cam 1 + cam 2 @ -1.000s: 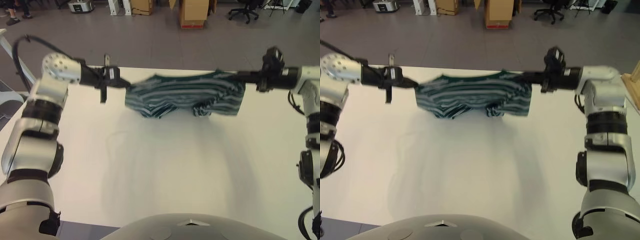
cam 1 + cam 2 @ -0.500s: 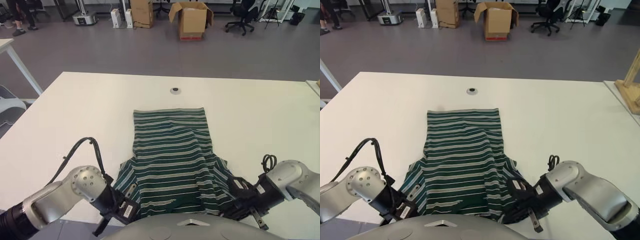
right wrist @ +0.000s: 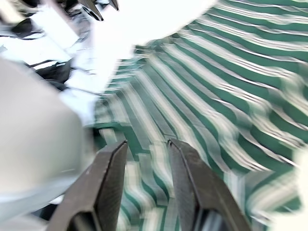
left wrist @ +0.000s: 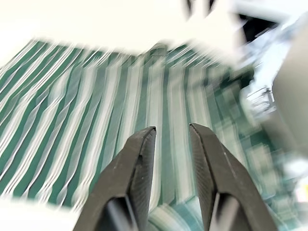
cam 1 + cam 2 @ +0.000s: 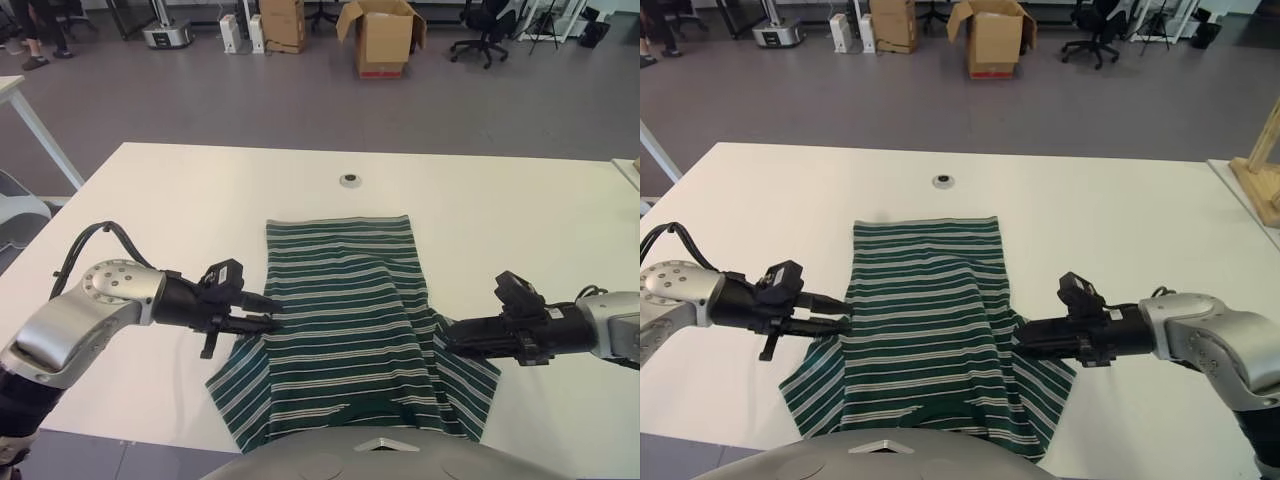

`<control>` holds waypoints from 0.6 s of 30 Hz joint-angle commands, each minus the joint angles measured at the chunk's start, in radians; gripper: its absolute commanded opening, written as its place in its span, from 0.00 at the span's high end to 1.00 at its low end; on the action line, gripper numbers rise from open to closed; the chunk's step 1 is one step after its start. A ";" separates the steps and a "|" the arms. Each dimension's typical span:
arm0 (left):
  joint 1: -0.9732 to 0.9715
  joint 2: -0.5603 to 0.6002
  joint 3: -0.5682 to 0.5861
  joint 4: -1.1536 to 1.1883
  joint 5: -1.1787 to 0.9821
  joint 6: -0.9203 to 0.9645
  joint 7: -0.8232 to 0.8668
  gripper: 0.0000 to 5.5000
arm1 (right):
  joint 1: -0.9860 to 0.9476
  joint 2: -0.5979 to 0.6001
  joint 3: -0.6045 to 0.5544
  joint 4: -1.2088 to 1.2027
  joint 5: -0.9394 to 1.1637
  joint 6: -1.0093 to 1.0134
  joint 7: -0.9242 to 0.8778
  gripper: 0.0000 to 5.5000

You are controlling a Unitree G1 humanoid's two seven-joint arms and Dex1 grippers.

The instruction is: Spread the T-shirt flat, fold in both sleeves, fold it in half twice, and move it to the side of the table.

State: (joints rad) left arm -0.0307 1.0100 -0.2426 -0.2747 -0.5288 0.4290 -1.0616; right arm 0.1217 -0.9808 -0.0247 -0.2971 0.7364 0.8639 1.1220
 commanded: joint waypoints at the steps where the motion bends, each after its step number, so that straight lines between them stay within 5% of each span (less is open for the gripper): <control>1: 0.030 -0.078 -0.085 0.144 0.207 -0.109 0.067 0.77 | -0.012 0.060 0.104 0.141 -0.173 -0.128 -0.065 0.71; 6: 0.032 -0.088 -0.131 0.290 0.431 -0.294 0.115 0.77 | -0.016 0.001 0.210 0.334 -0.394 -0.295 -0.054 0.71; 11: -0.045 -0.095 -0.125 0.448 0.569 -0.441 0.161 0.77 | -0.021 -0.042 0.191 0.313 -0.341 -0.277 0.023 0.71; 18: -0.331 -0.253 -0.047 0.730 0.553 -0.596 0.184 0.77 | -0.309 0.290 -0.061 0.316 -0.089 -0.085 -0.260 0.71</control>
State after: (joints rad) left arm -0.3307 0.7518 -0.3135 0.4001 0.0333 -0.1458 -0.8456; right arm -0.1346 -0.7150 -0.0313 0.0171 0.6034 0.7334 0.9018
